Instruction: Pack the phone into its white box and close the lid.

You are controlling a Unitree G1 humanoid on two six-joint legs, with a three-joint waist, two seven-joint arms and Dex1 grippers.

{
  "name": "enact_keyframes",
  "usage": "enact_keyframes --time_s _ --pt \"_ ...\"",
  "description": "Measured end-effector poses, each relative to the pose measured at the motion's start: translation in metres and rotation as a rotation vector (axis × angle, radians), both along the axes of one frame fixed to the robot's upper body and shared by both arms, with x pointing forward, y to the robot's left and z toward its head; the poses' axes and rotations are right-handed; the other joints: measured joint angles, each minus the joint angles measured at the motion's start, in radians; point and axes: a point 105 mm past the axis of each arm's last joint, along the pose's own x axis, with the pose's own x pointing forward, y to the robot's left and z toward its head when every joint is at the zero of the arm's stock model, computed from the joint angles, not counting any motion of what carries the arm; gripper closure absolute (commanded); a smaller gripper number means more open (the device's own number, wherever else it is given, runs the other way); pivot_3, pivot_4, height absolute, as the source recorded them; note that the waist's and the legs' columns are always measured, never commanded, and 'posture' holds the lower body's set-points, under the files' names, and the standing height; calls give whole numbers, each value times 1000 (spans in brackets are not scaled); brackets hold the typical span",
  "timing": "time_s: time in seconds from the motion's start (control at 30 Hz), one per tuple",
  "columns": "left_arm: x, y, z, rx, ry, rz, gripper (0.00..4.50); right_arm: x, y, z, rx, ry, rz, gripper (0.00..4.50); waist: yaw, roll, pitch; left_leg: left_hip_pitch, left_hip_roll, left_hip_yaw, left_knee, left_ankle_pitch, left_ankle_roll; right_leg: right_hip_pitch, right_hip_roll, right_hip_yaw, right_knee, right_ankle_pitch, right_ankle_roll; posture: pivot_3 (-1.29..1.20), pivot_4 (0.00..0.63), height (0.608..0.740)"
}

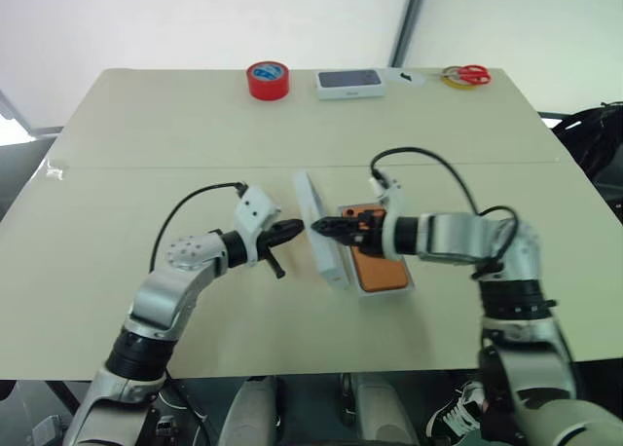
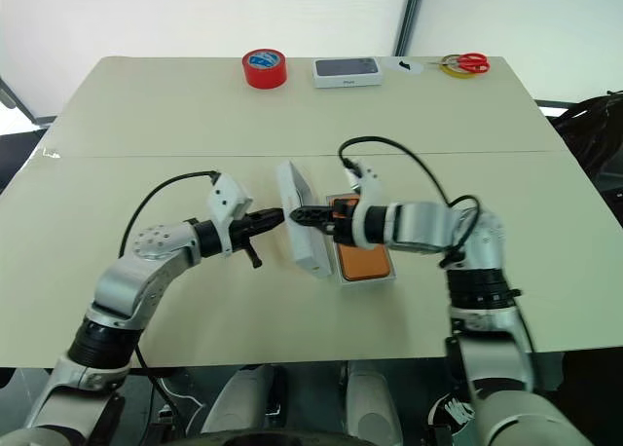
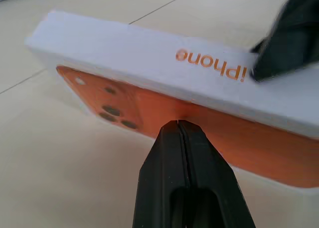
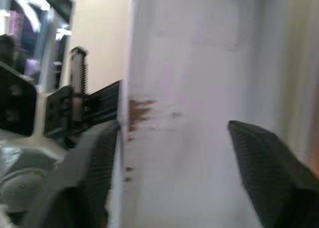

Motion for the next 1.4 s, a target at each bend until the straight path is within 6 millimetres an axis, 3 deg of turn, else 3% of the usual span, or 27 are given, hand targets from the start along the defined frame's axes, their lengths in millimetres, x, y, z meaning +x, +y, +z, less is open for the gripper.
enact_keyframes --time_s 0.17,0.23,0.27,0.5,0.67,0.87,1.03,1.4 --pt "4 -26 3 -18 -6 -42 4500 8 -32 38 -191 -210 -14 184 -2 0 0 0 2 0 -1 -1 1 -1 3 0 0 0 0 0 150 732" --pt "3 -40 5 -22 -10 -74 4500 12 -43 41 -244 -264 -30 698 1 0 0 0 3 0 0 -1 2 -1 4 0 0 0 1 0 150 732" --pt "3 -45 5 -23 -9 -85 4500 15 -49 40 -271 -276 -42 1035 2 0 0 0 3 0 0 -1 2 -1 4 0 0 0 1 0 150 732" --pt "0 -63 -6 -13 26 -113 4500 27 -73 23 -520 -427 -39 4476 1 0 0 0 2 0 0 -1 2 -1 3 0 -1 0 1 0 150 732" --pt "5 -56 -3 -36 38 -69 4500 34 -79 16 -743 -614 32 4476 1 0 0 0 2 0 0 -1 2 -1 3 0 -1 0 1 0 150 732" --pt "24 -14 4 -35 77 98 4500 31 -78 -7 -842 -642 138 4476 0 0 0 0 2 0 0 -1 2 -1 3 0 0 0 1 0 150 732" --pt "23 12 -15 72 152 165 4500 30 -68 -13 -848 -662 196 4476 2 0 0 0 2 0 0 -1 2 -1 3 0 0 0 0 0 150 732" --pt "6 -25 -36 101 227 37 4500 28 -54 -20 -834 -674 255 4476 22 0 0 0 1 0 1 -1 2 -1 2 0 0 0 0 0 150 732"
